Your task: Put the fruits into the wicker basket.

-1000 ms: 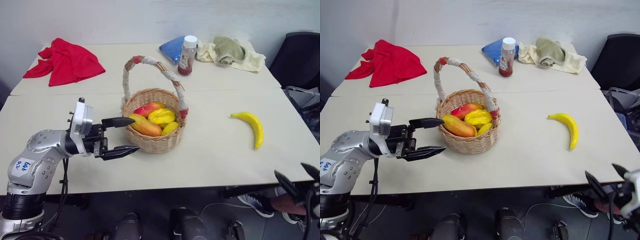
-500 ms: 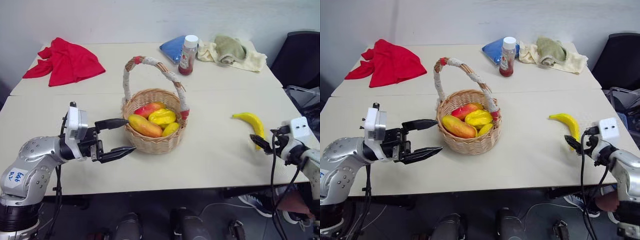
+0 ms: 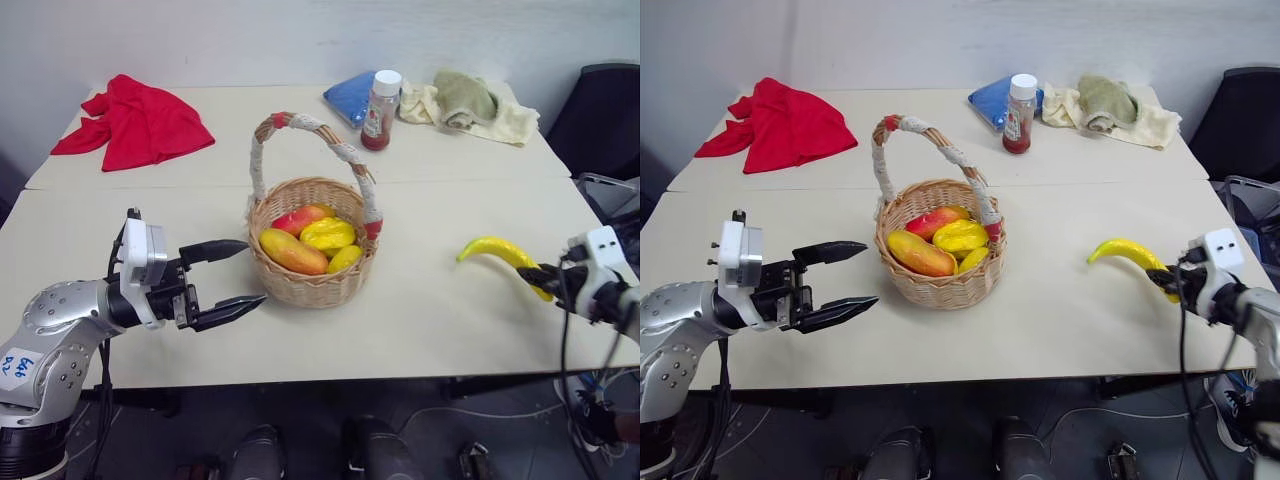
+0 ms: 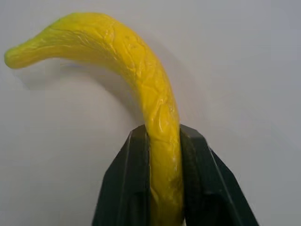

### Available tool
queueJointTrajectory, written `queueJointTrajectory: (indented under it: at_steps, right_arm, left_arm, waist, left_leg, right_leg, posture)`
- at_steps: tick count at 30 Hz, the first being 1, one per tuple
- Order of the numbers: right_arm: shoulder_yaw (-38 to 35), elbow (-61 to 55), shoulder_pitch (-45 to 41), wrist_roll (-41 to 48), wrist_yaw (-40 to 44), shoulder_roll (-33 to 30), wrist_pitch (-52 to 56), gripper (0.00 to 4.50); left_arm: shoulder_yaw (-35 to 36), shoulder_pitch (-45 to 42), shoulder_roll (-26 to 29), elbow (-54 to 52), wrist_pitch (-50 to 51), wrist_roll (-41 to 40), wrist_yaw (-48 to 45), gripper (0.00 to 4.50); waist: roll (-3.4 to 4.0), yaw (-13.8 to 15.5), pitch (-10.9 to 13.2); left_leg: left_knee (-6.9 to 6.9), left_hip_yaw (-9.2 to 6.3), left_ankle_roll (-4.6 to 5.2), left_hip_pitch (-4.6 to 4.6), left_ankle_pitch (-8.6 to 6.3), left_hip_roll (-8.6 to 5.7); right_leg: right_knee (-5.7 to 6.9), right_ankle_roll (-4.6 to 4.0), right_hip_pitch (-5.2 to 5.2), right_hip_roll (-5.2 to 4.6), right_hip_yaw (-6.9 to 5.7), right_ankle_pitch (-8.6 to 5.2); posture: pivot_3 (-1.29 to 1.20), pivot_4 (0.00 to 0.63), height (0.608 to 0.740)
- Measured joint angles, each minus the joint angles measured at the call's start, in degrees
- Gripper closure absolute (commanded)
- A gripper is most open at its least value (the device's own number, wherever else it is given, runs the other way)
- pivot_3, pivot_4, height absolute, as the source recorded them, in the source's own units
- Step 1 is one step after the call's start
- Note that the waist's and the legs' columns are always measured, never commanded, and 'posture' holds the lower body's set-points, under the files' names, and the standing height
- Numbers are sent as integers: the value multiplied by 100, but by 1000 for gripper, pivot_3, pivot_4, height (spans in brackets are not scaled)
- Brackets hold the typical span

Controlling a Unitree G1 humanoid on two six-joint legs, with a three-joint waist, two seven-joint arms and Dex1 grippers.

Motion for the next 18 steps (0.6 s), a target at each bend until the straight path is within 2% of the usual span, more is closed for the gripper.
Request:
queueJointTrajectory:
  at_steps: [3, 6, 8, 12, 14, 18]
  right_arm:
    - [-26, -1019, 193, 537, 956, -337, 56, 3871]
    - [94, -2162, 118, 1394, 1193, -462, 1011, 3871]
    - [430, -2881, -199, 1918, 1074, -351, 1564, 3871]
    - [1059, -3556, -1241, 2420, -127, 921, 2249, 3871]
    - [1392, -3682, -1859, 2533, -1491, 2209, 2643, 3871]
    - [1754, -3710, -2254, 2397, -2817, 3222, 2916, 3871]
  left_arm:
    - [100, -1, 1, 16, 111, -151, 25, 0]
    - [109, 189, -1, 35, 104, -153, -13, 0]
    - [132, 272, -34, 88, 96, -151, -11, 0]
    - [232, 410, -61, 295, 42, -121, 3, 0]
    - [325, 484, -86, 309, 26, -120, 33, 0]
    - [616, 745, -185, 331, -8, -145, 136, 0]
  waist:
    - [-4, -71, 1]
    - [-5, -134, 1]
    - [-8, -148, 2]
    - [-23, -187, 0]
    - [-24, -177, 0]
    - [-23, -135, -1]
  left_leg:
    - [5, 11, -6, 12, -3, 27]
    - [1, 11, -7, 22, -5, 37]
    - [2, 9, -7, 20, -8, 43]
    - [2, 11, -19, 16, -13, 52]
    - [7, 11, -35, -14, -4, 51]
    - [21, 2, -35, -66, -4, 53]
  right_leg:
    - [5, 0, 4, 4, 13, 2]
    - [8, -2, 7, 8, 18, 2]
    - [7, -4, 5, 10, 16, 1]
    - [8, -14, -2, 14, 18, 3]
    - [23, -23, -38, 11, 17, 0]
    - [27, -27, -74, 3, 0, -3]
  posture:
    - [0, 150, 740]
    - [0, 150, 740]
    - [0, 150, 740]
    - [0, 150, 740]
    - [0, 150, 740]
    - [0, 150, 740]
